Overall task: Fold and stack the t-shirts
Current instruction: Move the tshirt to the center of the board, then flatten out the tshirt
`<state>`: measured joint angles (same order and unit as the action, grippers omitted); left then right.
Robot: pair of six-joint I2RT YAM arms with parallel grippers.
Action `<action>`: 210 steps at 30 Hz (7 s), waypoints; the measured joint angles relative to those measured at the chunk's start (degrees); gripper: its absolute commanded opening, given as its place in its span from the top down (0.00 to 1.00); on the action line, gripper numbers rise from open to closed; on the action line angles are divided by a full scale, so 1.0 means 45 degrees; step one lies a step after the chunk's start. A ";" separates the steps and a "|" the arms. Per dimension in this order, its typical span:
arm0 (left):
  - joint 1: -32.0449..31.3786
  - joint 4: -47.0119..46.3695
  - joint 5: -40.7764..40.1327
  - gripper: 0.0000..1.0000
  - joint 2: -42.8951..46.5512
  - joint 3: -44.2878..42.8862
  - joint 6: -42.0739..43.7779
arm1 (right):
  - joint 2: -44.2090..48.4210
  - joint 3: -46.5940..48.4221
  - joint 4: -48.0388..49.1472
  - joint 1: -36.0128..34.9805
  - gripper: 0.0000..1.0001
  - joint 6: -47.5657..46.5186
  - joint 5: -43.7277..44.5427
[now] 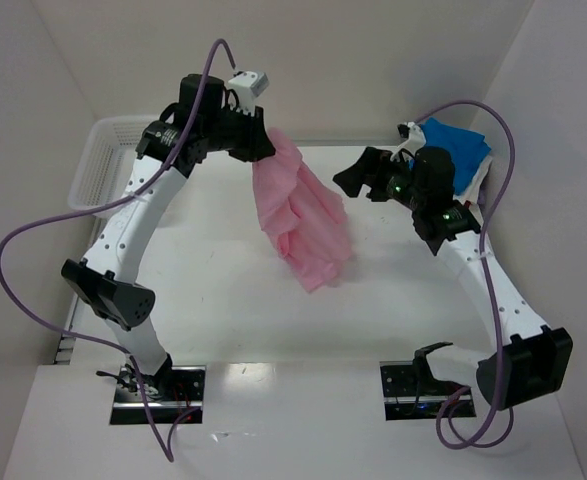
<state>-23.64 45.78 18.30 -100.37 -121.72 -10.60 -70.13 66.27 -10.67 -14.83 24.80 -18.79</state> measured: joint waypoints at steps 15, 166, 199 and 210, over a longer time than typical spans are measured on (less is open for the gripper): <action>-0.0109 -0.0946 -0.0110 1.00 -0.0678 0.0249 -0.0622 | 0.0367 -0.1230 0.1901 -0.2330 0.00 0.1314 -0.1733; 0.1876 -0.2162 -0.1756 0.02 0.7268 1.1979 0.0260 | -0.2185 0.1992 -0.2840 0.1855 1.00 -0.1342 0.0939; -0.0347 -0.5892 -0.0462 0.10 -0.4929 0.5211 0.1400 | 0.0994 -0.0590 -0.6381 0.1855 1.00 -0.1661 -0.0417; -0.0516 -0.5241 0.0419 0.28 -0.6443 0.3790 0.1718 | 0.1186 -0.0590 -0.7266 0.1826 1.00 -0.1613 -0.0631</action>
<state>-25.96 22.19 20.18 -129.36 -104.67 -2.87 -64.79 63.61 -43.36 -6.61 17.54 -21.63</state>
